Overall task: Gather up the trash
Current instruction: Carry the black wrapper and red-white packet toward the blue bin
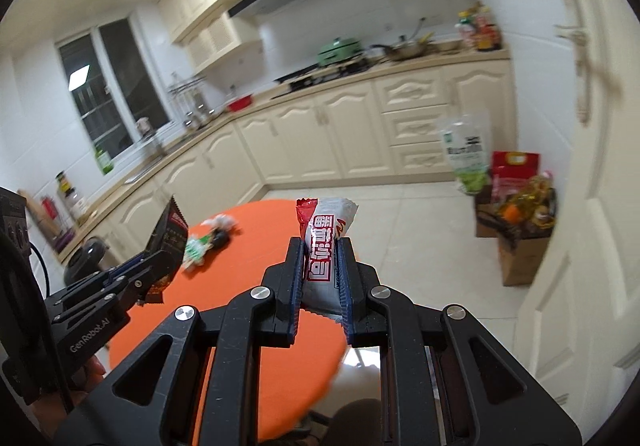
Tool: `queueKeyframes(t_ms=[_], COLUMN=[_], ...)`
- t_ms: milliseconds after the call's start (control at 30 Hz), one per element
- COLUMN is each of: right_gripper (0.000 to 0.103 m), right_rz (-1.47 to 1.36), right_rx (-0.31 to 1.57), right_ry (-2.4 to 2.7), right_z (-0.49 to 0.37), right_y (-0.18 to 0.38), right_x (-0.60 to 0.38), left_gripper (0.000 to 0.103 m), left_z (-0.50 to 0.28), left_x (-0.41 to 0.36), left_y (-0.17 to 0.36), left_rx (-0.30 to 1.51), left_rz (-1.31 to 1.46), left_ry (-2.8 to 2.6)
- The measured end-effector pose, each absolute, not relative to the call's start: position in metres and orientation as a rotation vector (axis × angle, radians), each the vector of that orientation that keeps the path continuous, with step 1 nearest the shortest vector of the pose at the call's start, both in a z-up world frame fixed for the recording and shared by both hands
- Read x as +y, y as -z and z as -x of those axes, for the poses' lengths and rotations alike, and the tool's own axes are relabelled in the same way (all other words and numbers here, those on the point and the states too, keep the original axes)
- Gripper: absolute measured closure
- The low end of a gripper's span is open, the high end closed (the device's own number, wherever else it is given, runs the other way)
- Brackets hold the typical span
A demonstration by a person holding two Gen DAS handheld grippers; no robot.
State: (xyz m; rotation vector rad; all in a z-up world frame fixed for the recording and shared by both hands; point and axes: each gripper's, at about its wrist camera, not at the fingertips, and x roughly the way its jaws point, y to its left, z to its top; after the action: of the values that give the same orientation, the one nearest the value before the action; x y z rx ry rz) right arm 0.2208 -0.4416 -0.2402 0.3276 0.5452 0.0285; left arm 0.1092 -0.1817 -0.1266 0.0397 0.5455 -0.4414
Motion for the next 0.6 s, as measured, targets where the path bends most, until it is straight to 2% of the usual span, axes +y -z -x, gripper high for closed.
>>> queueKeyframes(t_ms=[333,600], right_gripper=[0.087,0.087], right_rz=[-0.383,-0.479], right_rx=[0.616,0.751], right_ry=[0.111,0.145], right_z=[-0.213,-0.236], right_y=[0.273,0.344], right_x=[-0.53,-0.58], left_gripper=[0.094,0.094], left_z=[-0.166,-0.235], left_x=[-0.273,-0.335], left_y=[0.165,0.215], left_rx=[0.653,0.811], left_rz=[-0.052,-0.089], left_ry=[0.605,0.649])
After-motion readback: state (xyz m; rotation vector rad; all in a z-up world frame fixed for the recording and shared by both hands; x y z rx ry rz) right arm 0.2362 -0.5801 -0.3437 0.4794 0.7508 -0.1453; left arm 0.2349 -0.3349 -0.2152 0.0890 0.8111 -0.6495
